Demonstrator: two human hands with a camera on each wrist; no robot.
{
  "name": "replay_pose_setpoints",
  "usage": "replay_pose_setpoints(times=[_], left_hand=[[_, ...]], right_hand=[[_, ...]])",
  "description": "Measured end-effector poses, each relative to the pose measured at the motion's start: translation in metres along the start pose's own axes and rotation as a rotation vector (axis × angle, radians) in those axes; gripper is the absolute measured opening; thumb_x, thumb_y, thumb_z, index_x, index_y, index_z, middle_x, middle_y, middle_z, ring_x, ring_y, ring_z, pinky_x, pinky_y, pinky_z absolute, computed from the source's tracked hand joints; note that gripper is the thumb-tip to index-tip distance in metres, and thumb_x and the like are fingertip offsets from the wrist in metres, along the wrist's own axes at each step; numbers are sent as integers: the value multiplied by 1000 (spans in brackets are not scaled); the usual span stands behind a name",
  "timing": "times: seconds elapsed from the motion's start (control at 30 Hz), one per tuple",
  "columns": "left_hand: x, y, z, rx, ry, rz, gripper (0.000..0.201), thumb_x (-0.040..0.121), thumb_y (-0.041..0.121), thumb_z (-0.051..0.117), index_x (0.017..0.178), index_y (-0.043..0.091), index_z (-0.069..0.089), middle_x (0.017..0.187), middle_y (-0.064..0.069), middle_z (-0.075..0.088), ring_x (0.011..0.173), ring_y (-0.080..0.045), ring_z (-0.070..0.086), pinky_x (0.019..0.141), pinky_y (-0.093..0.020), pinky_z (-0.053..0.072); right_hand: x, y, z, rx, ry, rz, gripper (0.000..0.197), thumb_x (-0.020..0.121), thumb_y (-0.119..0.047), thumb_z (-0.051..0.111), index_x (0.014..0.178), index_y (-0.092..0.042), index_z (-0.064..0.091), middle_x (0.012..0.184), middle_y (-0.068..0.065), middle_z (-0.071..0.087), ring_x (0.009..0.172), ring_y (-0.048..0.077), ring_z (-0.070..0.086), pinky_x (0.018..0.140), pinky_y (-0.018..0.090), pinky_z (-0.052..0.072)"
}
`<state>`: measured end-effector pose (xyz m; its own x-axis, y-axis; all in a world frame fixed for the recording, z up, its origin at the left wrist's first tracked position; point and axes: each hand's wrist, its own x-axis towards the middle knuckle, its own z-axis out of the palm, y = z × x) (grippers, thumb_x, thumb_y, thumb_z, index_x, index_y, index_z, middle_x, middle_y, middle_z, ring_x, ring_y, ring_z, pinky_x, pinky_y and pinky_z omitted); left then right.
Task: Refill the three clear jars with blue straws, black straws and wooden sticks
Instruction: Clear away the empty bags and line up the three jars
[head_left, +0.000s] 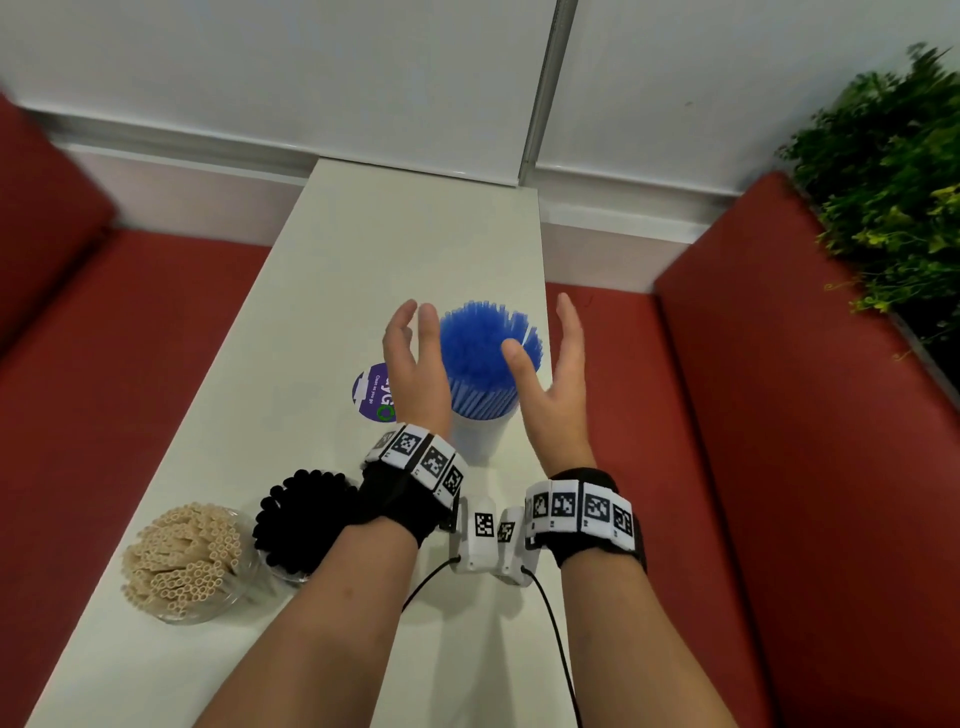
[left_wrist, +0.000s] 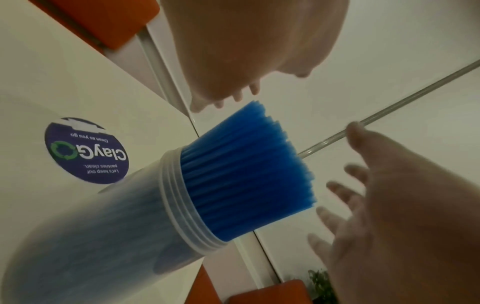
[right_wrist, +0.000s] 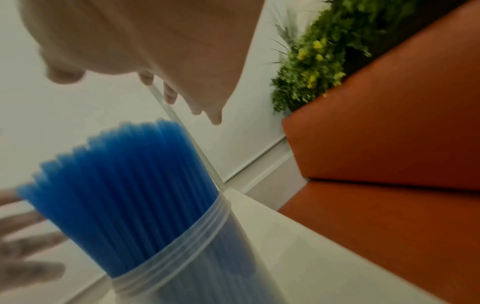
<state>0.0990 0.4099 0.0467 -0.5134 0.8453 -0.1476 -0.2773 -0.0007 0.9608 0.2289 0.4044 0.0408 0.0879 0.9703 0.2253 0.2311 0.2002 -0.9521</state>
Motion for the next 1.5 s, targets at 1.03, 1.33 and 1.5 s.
replay_pose_setpoints(times=[1.03,1.33,1.5], left_hand=[[-136,22,-105,365,-286,222,21,98,36,59,91,25,75,90,12,74,89,-1,69,78,-15,52],[-173,5,-227,539,-144,185,51,99,46,55,58,17,64,53,-6,63,51,-23,63,58,-40,58],[-177,-20,-260,650,-15,22,7,98,19,57,101,14,60,90,-2,67,82,-23,67,76,-39,57]], right_hand=[[-175,1,39,-146,-120,336,57,86,8,54,134,-22,50,123,4,54,102,16,54,96,36,50],[-242,-8,77,-126,-392,364,95,81,-14,82,156,-12,24,159,6,31,145,20,33,120,39,31],[-253,-14,91,-14,-387,228,86,66,-13,92,130,-36,41,128,-23,43,114,-35,37,89,-7,32]])
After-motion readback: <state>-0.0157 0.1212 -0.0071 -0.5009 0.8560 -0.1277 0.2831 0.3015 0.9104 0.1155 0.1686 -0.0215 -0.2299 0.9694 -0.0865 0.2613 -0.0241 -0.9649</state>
